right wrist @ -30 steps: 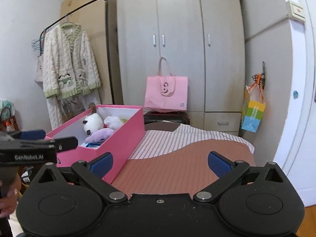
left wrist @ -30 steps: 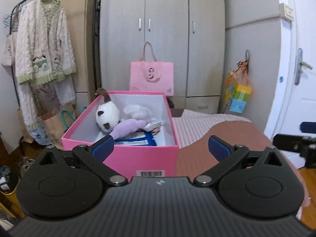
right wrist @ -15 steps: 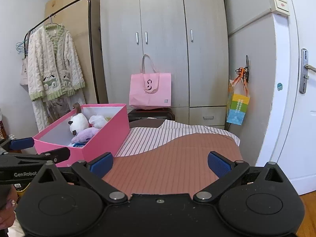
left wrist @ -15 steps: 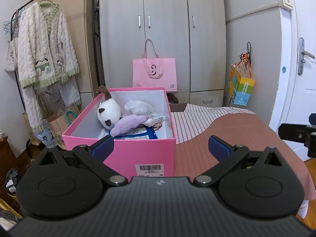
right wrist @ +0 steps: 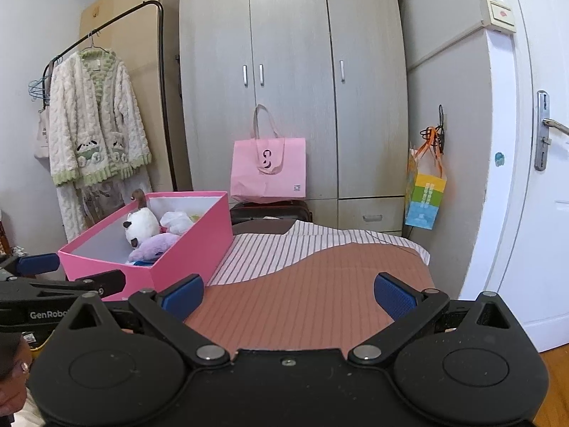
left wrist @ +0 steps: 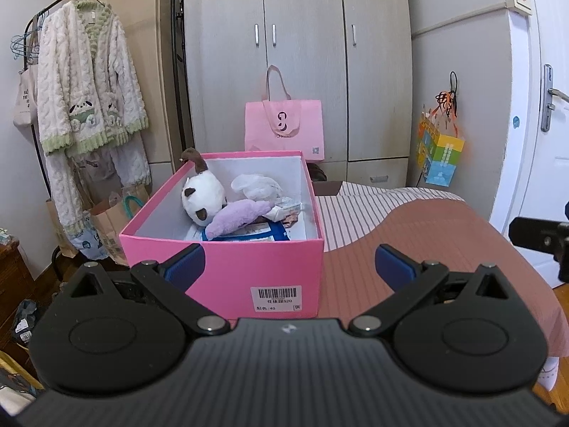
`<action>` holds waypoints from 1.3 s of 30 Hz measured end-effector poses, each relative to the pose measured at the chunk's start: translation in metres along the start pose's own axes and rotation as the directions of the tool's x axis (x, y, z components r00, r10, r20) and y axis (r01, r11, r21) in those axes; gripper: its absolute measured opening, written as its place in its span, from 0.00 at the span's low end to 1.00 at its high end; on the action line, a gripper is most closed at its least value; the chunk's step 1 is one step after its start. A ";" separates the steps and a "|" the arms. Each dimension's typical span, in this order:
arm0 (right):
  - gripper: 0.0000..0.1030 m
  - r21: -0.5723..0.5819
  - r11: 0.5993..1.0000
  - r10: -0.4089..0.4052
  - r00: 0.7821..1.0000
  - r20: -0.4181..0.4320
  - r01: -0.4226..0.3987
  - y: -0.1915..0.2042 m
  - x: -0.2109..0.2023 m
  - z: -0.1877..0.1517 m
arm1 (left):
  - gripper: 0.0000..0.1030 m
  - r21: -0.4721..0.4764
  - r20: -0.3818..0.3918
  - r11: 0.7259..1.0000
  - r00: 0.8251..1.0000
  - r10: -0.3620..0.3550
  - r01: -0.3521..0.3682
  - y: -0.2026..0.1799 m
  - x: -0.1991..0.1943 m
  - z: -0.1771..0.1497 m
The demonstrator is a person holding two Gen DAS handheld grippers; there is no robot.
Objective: Organize soft objects
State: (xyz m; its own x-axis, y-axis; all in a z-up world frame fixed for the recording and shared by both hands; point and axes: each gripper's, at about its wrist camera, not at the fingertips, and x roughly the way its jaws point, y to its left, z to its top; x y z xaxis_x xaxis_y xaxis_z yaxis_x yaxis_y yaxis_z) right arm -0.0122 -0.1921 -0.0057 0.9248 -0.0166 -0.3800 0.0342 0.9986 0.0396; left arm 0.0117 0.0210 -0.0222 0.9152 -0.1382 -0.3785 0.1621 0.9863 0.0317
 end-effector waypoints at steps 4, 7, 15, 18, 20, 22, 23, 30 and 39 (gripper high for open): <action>1.00 -0.024 0.999 -0.036 0.999 0.007 0.036 0.003 0.000 -0.003 | 1.00 0.012 -0.007 1.000 1.000 0.010 -0.009 -0.001 -0.001 0.000; 1.00 -0.026 0.999 -0.036 0.999 0.007 0.036 0.002 0.000 -0.004 | 1.00 0.013 -0.010 1.000 1.000 0.008 -0.008 -0.002 -0.002 -0.001; 1.00 -0.040 0.997 -0.062 0.998 0.021 0.063 0.003 -0.002 -0.007 | 1.00 0.029 0.006 1.000 1.000 0.008 -0.008 -0.003 -0.007 -0.003; 1.00 -0.049 0.995 -0.081 0.996 0.032 0.082 0.004 -0.003 -0.007 | 1.00 0.031 0.014 1.000 1.000 0.003 -0.003 -0.003 -0.008 -0.005; 1.00 -0.053 0.994 -0.093 0.995 0.037 0.094 0.005 -0.002 -0.007 | 1.00 0.027 0.018 1.000 1.000 -0.002 0.001 -0.002 -0.008 -0.006; 1.00 -0.055 0.993 -0.100 0.994 0.040 0.102 0.005 -0.002 -0.007 | 1.00 0.024 0.019 1.000 1.000 -0.004 0.003 -0.002 -0.008 -0.006; 1.00 -0.057 0.993 -0.101 0.994 0.042 0.103 0.005 -0.002 -0.007 | 1.00 0.023 0.021 1.000 1.000 -0.006 0.005 -0.002 -0.008 -0.006; 1.00 -0.063 0.991 -0.111 0.992 0.052 0.115 0.005 0.000 -0.009 | 1.00 0.010 0.053 1.000 0.999 -0.006 0.006 0.000 -0.011 -0.006; 1.00 -0.054 0.991 -0.117 0.992 0.042 0.119 0.002 0.003 -0.011 | 1.00 0.041 0.063 0.999 0.998 0.015 -0.018 -0.003 -0.011 -0.008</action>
State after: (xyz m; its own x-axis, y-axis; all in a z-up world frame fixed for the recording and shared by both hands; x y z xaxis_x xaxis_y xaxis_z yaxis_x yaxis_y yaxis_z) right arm -0.0132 -0.1897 -0.0166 0.9296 -0.1353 -0.3429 0.1236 0.9908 -0.0559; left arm -0.0013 0.0201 -0.0253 0.9390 -0.1289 -0.3187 0.1608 0.9840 0.0760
